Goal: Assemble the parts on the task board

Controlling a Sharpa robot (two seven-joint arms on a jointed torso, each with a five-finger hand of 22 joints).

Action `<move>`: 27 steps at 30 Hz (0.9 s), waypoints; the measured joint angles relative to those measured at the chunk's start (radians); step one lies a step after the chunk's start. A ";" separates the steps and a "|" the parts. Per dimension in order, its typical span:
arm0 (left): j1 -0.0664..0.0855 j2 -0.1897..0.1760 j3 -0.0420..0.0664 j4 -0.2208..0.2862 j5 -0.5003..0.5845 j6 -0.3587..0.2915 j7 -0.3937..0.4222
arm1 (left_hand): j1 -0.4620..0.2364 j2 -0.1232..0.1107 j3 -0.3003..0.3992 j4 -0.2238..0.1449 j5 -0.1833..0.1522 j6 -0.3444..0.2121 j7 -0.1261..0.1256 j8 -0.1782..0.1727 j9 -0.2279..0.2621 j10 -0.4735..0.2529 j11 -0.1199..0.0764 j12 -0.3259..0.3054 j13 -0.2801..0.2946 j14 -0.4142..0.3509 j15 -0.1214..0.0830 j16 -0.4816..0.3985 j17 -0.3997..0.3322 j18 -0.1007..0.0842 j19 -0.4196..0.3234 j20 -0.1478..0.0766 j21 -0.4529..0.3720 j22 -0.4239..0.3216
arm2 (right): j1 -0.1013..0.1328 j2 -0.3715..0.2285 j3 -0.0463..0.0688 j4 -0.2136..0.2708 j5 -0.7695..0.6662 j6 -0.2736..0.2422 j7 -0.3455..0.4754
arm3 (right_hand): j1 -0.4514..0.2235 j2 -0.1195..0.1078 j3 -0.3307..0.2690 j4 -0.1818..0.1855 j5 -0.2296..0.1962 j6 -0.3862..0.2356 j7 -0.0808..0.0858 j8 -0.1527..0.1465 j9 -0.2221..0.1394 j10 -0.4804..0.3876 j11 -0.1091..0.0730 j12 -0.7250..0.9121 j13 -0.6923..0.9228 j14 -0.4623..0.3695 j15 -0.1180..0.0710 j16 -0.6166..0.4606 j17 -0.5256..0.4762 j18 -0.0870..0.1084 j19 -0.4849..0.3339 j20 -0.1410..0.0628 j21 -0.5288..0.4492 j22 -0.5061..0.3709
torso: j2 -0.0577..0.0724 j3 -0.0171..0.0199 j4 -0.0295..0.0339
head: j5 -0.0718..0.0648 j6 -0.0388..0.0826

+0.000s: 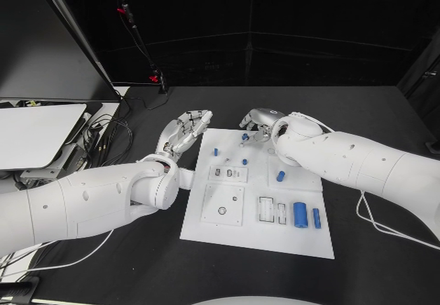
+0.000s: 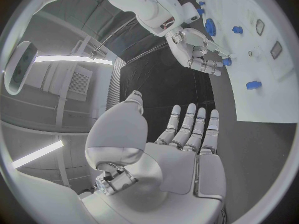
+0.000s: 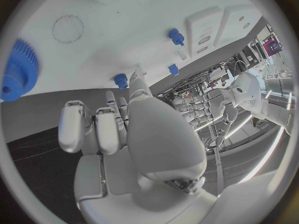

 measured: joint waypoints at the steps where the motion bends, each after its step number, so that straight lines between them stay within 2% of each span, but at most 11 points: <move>1: 0.000 0.000 0.000 0.000 0.000 0.000 0.000 | 0.000 0.000 0.000 0.000 0.000 0.000 0.000 0.000 0.000 0.000 0.000 0.000 0.000 0.000 0.000 0.000 0.000 0.000 0.000 0.000 0.000 0.000 | 0.000 -0.007 0.000 0.008 0.003 -0.013 0.004 | -0.015 -0.015 0.029 0.001 0.000 -0.010 0.000 0.000 0.001 0.000 0.000 0.007 0.001 0.000 0.000 -0.005 -0.006 0.000 0.000 0.000 -0.003 -0.002 | 0.000 0.0001 0.0000 | 0.000 0.001; 4: 0.000 -0.001 0.000 0.000 0.000 0.000 0.000 | 0.000 0.000 0.000 0.000 0.000 0.000 0.000 0.000 -0.001 0.000 0.000 0.000 0.000 0.000 0.000 0.000 0.000 0.000 0.000 0.000 0.000 0.000 | -0.001 -0.045 0.000 0.052 0.034 -0.076 0.032 | -0.038 -0.017 0.064 0.001 0.000 -0.015 0.013 0.000 0.002 0.004 -0.004 0.026 0.004 0.000 0.000 -0.005 -0.015 0.000 0.000 0.000 -0.007 -0.009 | 0.000 0.0002 0.0000 | -0.003 0.005; 8: 0.000 -0.007 0.000 0.000 0.000 0.000 0.000 | 0.000 0.000 0.000 0.000 0.000 0.000 0.000 0.000 -0.001 0.000 0.000 0.000 0.000 0.000 0.000 0.000 0.000 0.000 0.000 0.000 0.000 0.000 | 0.000 -0.137 0.000 0.152 0.151 -0.170 0.104 | -0.050 -0.005 0.077 -0.003 0.000 0.023 0.055 0.004 0.008 0.026 -0.014 0.047 0.006 0.000 0.000 -0.009 -0.016 0.001 -0.006 -0.006 -0.012 -0.016 | -0.001 0.0001 -0.0017 | -0.008 0.011; 12: 0.000 -0.010 0.000 0.000 0.000 0.000 0.000 | 0.000 0.000 0.000 0.000 0.000 0.000 0.000 0.000 -0.001 0.000 0.000 0.000 0.000 0.000 0.000 0.000 0.000 0.000 0.000 0.000 0.000 0.000 | 0.005 -0.257 0.000 0.266 0.326 -0.222 0.199 | -0.082 0.011 0.077 -0.008 0.006 0.047 0.068 0.021 0.013 0.094 -0.033 0.105 0.023 -0.042 -0.017 -0.074 -0.156 0.032 -0.082 -0.018 -0.080 -0.120 | -0.002 -0.0010 -0.0019 | -0.026 0.024; 13: 0.000 -0.010 0.000 0.000 0.000 0.001 0.000 | 0.000 0.000 0.000 0.000 0.000 0.000 0.000 0.000 -0.001 0.000 0.000 0.000 0.000 0.000 0.000 0.000 0.000 0.000 0.000 0.000 0.000 0.000 | 0.008 -0.285 0.000 0.289 0.369 -0.225 0.222 | -0.089 0.017 0.072 -0.008 0.006 0.064 0.062 0.032 0.017 0.117 -0.039 0.125 0.031 -0.069 -0.022 -0.103 -0.216 0.047 -0.114 -0.022 -0.109 -0.162 | -0.002 -0.0012 -0.0019 | -0.030 0.026; 16: 0.000 -0.011 0.000 0.000 0.000 0.001 0.000 | 0.000 0.000 0.000 0.000 0.000 0.000 0.000 0.000 -0.001 0.000 0.000 0.000 0.000 0.000 0.000 0.000 0.000 0.000 0.000 0.000 0.000 0.000 | 0.018 -0.366 0.000 0.351 0.495 -0.224 0.297 | -0.112 0.031 0.062 -0.010 0.006 0.089 0.052 0.047 0.020 0.163 -0.058 0.178 0.056 -0.120 -0.035 -0.157 -0.313 0.056 -0.183 -0.035 -0.173 -0.244 | -0.003 -0.0020 -0.0031 | -0.040 0.033; 20: 0.000 -0.010 0.000 -0.001 0.000 0.001 0.000 | 0.007 0.007 0.000 0.000 0.003 0.000 0.000 0.001 -0.001 0.000 0.000 0.000 0.000 0.000 0.000 0.004 0.000 0.000 0.000 0.000 0.000 0.000 | 0.023 -0.434 0.000 0.394 0.597 -0.211 0.362 | -0.168 0.020 0.013 -0.010 0.006 0.083 0.028 0.047 0.019 0.198 -0.087 0.315 0.148 -0.222 -0.056 -0.257 -0.481 0.079 -0.305 -0.052 -0.295 -0.380 | -0.003 -0.0022 -0.0040 | -0.057 0.039; 22: 0.000 -0.008 0.000 -0.002 0.000 0.001 0.000 | 0.007 0.007 0.000 0.000 0.004 0.000 0.000 0.004 -0.002 0.000 0.000 0.001 0.000 0.000 0.000 0.004 0.000 0.000 0.000 0.000 0.000 0.000 | 0.024 -0.450 0.000 0.398 0.619 -0.205 0.374 | -0.200 0.018 -0.023 -0.007 0.006 0.059 0.002 0.047 0.019 0.131 -0.097 0.505 0.299 -0.294 -0.061 -0.293 -0.527 0.081 -0.395 -0.052 -0.387 -0.468 | -0.003 -0.0023 -0.0041 | -0.067 0.041; 23: 0.000 -0.008 0.000 -0.003 0.000 0.001 0.000 | 0.007 0.007 0.000 0.000 0.004 0.000 0.000 0.004 -0.002 0.000 0.000 0.005 0.000 0.000 0.000 0.004 0.000 0.000 0.000 0.000 0.001 0.000 | 0.024 -0.458 0.000 0.398 0.627 -0.200 0.379 | -0.218 0.026 -0.041 0.002 0.007 0.036 -0.006 0.048 0.018 0.058 -0.091 0.631 0.404 -0.334 -0.061 -0.302 -0.543 0.101 -0.441 -0.052 -0.434 -0.512 | -0.003 -0.0023 -0.0041 | -0.070 0.041; 25: 0.000 -0.006 0.000 -0.004 0.000 0.001 0.000 | 0.007 0.007 0.000 0.000 0.004 0.000 0.000 0.004 -0.002 0.000 0.000 0.005 0.000 0.000 0.000 0.004 0.000 0.000 0.000 0.000 0.004 0.000 | 0.025 -0.466 0.000 0.396 0.632 -0.194 0.382 | -0.265 0.046 -0.076 -0.017 0.021 0.005 -0.027 0.085 0.025 -0.023 -0.077 0.938 0.685 -0.346 -0.053 -0.232 -0.432 0.109 -0.485 -0.062 -0.470 -0.528 | -0.003 -0.0023 -0.0040 | -0.078 0.041; 27: 0.000 -0.004 0.000 -0.005 0.000 0.002 0.000 | 0.007 0.007 0.000 0.000 0.004 0.000 0.000 0.004 -0.002 0.000 0.000 0.005 0.000 0.000 0.000 0.004 0.000 0.000 0.000 0.000 0.004 0.000 | 0.025 -0.473 -0.001 0.389 0.630 -0.187 0.383 | -0.288 0.061 -0.096 -0.016 0.058 -0.050 -0.051 0.118 0.029 0.085 -0.086 1.212 1.000 -0.292 -0.035 -0.103 -0.201 0.109 -0.516 -0.054 -0.465 -0.500 | -0.003 -0.0021 -0.0031 | -0.086 0.043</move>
